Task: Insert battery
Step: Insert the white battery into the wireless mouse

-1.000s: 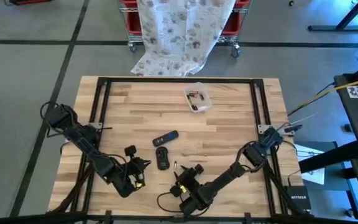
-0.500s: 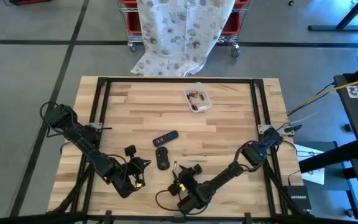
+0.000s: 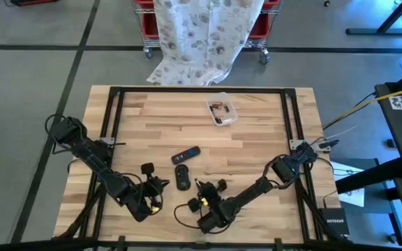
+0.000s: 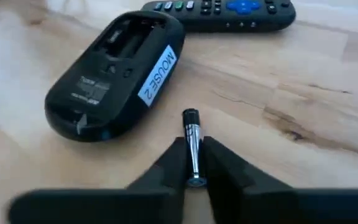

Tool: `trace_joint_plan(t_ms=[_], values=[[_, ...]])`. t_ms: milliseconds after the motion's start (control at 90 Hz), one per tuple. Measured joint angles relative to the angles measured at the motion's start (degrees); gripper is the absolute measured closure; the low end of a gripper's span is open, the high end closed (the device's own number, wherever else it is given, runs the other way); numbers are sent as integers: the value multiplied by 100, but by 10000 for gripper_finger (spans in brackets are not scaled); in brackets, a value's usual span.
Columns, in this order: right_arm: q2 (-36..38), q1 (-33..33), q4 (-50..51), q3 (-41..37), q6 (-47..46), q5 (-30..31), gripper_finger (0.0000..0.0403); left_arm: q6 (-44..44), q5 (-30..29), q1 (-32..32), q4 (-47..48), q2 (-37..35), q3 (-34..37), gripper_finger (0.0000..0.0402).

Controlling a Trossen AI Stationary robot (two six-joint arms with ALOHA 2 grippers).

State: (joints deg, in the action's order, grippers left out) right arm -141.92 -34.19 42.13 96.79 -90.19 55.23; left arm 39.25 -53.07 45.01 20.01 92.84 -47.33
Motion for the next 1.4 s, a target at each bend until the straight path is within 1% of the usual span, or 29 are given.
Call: trace_joint_plan(t_ms=[89,133,178,222,278,344,378,456,522,589,644,756,822,878,911,1011,1189,1300,1400], values=[[123,-176,500,-16,76,-80,381,-44,134,-18,19,0,0,401],[200,-286,695,-39,284,-40,382,-42,324,-57,66,0,0,401],[309,-384,854,-57,577,-134,389,-12,577,-127,121,0,2,401],[447,-441,897,-62,935,-357,393,74,766,-207,179,0,2,401],[658,-478,818,-63,1495,-776,393,145,913,-319,304,0,12,401],[885,-490,650,-57,2232,-1255,393,224,980,-470,505,0,30,401],[975,-487,537,-57,2663,-1401,393,207,987,-557,604,0,36,401],[1133,-472,281,-57,3575,-1395,393,-301,1229,-839,638,-2,101,401],[1241,-463,275,-55,3943,-1290,393,-923,1521,-1182,664,0,183,401],[1297,-461,267,-52,4059,-1191,393,-1622,1711,-1547,677,-2,209,401],[1299,-481,223,-55,4054,-1072,393,-2390,1972,-1829,648,-2,210,401],[1302,-585,-321,-325,3916,-930,393,-4073,2415,-2336,514,-2,212,401],[1302,-645,-827,-543,3827,-913,393,-4838,2990,-2710,434,-2,212,401],[1302,-694,-1273,-701,3810,-889,393,-5244,3481,-3003,377,-2,212,401],[1302,-723,-1537,-784,3807,-890,393,-5371,3690,-3148,337,-12,212,401],[1304,-794,-2151,-1026,3797,-887,393,-5620,4005,-3400,231,-13,210,401],[1310,-831,-2185,-1111,3476,-767,393,-5631,4525,-3348,-9,-11,212,401],[1310,-855,-2253,-1113,3450,-672,393,-5596,4609,-3327,-116,-7,212,401],[1310,-855,-2254,-1110,3449,-681,393,-5767,4533,-3337,-450,-7,212,401]])
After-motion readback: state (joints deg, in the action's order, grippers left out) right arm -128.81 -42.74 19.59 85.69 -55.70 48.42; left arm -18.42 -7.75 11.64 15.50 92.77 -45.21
